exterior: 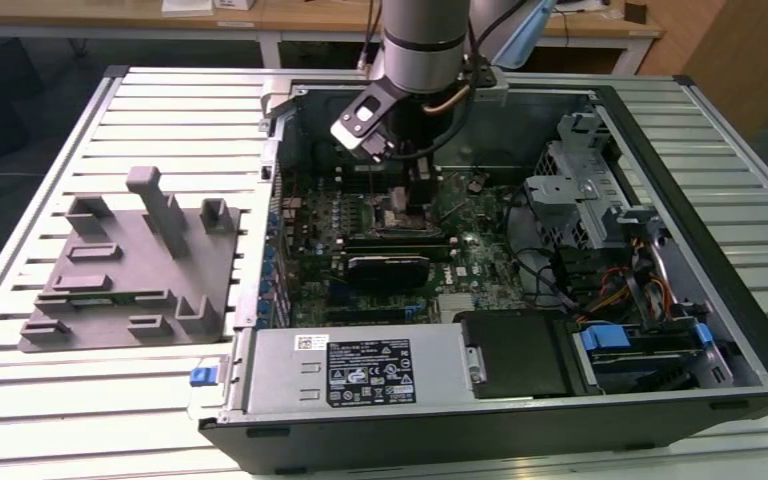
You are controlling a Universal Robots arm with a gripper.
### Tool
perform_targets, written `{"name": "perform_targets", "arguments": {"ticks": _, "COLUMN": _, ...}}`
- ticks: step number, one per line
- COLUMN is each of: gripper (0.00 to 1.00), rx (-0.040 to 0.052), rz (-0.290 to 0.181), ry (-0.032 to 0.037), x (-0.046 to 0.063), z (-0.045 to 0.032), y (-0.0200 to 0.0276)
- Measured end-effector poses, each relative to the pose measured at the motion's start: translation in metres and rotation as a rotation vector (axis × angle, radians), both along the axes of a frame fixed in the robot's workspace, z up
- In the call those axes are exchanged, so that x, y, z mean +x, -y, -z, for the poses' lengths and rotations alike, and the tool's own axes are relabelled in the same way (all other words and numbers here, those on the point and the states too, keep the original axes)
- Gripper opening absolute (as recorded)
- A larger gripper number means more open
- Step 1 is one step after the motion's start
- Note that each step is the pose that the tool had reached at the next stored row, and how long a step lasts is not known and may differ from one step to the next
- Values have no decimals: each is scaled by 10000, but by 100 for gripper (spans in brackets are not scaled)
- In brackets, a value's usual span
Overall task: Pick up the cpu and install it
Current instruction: 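Place the cpu into insertion slot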
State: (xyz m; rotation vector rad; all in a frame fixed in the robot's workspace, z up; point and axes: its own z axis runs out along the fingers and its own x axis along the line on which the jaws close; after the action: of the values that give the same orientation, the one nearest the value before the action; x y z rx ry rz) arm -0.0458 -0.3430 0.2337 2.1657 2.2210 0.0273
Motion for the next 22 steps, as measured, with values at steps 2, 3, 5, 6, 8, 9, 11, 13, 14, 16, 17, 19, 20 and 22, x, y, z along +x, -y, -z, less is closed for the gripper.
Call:
{"name": "perform_targets", "arguments": {"ticks": 2, "gripper": 53, "rx": -1, "rz": 10, "ry": -1, "x": -5, "z": 36, "y": -18}}
{"name": "perform_targets", "arguments": {"ticks": 3, "gripper": 53, "rx": -1, "rz": 29, "ry": -1, "x": -8, "z": 55, "y": -26}}
{"name": "perform_targets", "arguments": {"ticks": 5, "gripper": 53, "rx": 1, "rz": 80, "ry": 0, "x": -13, "z": 90, "y": -30}}
{"name": "perform_targets", "arguments": {"ticks": 6, "gripper": 53, "rx": 1, "rz": 92, "ry": 1, "x": -14, "z": 106, "y": -30}}
{"name": "perform_targets", "arguments": {"ticks": 8, "gripper": 53, "rx": 1, "rz": 102, "ry": 2, "x": -25, "z": 142, "y": -30}}
{"name": "perform_targets", "arguments": {"ticks": 9, "gripper": 53, "rx": 1, "rz": 105, "ry": 2, "x": -37, "z": 159, "y": -30}}
{"name": "perform_targets", "arguments": {"ticks": 11, "gripper": 53, "rx": -1, "rz": 133, "ry": 1, "x": -42, "z": 197, "y": -31}}
{"name": "perform_targets", "arguments": {"ticks": 13, "gripper": 53, "rx": 1, "rz": 210, "ry": 2, "x": -42, "z": 229, "y": -32}}
{"name": "perform_targets", "arguments": {"ticks": 14, "gripper": 53, "rx": 1, "rz": 235, "ry": 2, "x": -43, "z": 241, "y": -33}}
{"name": "perform_targets", "arguments": {"ticks": 16, "gripper": 53, "rx": 6, "rz": 258, "ry": 2, "x": -46, "z": 254, "y": -35}}
{"name": "perform_targets", "arguments": {"ticks": 17, "gripper": 53, "rx": 13, "rz": 258, "ry": 2, "x": -47, "z": 256, "y": -35}}
{"name": "perform_targets", "arguments": {"ticks": 19, "gripper": 53, "rx": 24, "rz": 256, "ry": 2, "x": -47, "z": 260, "y": -38}}
{"name": "perform_targets", "arguments": {"ticks": 20, "gripper": 53, "rx": 26, "rz": 258, "ry": 2, "x": -48, "z": 266, "y": -46}}
{"name": "perform_targets", "arguments": {"ticks": 22, "gripper": 53, "rx": 25, "rz": 267, "ry": 1, "x": -48, "z": 282, "y": -67}}
